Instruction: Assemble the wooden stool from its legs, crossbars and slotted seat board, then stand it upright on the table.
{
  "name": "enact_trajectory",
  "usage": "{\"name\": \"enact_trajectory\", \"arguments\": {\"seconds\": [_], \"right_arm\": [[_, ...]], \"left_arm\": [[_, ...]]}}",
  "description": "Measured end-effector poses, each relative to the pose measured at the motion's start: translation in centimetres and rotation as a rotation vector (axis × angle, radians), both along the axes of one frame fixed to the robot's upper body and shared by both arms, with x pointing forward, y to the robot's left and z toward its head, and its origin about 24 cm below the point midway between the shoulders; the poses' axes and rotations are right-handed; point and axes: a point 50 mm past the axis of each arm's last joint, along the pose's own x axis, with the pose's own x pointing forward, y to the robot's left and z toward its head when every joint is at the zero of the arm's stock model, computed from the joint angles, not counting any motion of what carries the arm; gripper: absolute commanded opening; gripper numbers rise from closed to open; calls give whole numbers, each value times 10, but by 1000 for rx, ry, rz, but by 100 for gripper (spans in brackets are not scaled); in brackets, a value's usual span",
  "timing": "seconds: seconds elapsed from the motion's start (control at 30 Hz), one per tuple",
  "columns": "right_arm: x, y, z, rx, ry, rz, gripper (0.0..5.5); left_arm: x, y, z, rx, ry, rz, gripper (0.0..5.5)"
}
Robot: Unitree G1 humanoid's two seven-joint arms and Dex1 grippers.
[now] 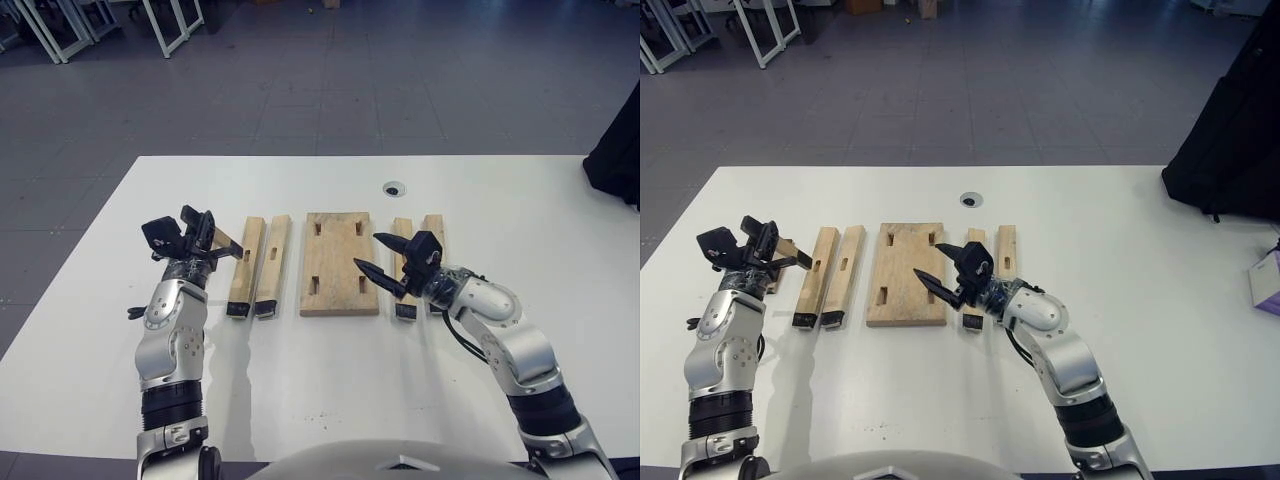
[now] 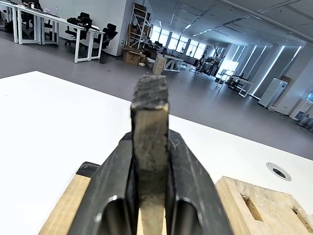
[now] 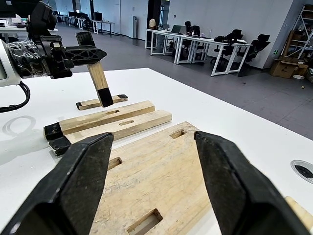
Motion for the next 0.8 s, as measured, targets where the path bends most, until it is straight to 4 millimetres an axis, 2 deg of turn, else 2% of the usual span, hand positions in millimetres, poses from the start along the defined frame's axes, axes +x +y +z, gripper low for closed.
{"name": "enact_trajectory", "arguments": {"seconds": [0.17, 0.37, 0.67, 0.8], "right_arm": [[0, 0, -1, -1, 3, 2, 304], [-1, 5, 1, 40, 19, 9, 304], [-2, 6, 3, 50, 14, 4, 304], [-2, 6, 6, 50, 3, 5, 304]], "left_arm": [[2, -5, -7, 5, 24, -21, 42], [8, -3, -12, 27, 36, 0, 42], [14, -10, -12, 133, 65, -25, 42], [16, -12, -12, 162, 131, -28, 42]]}}
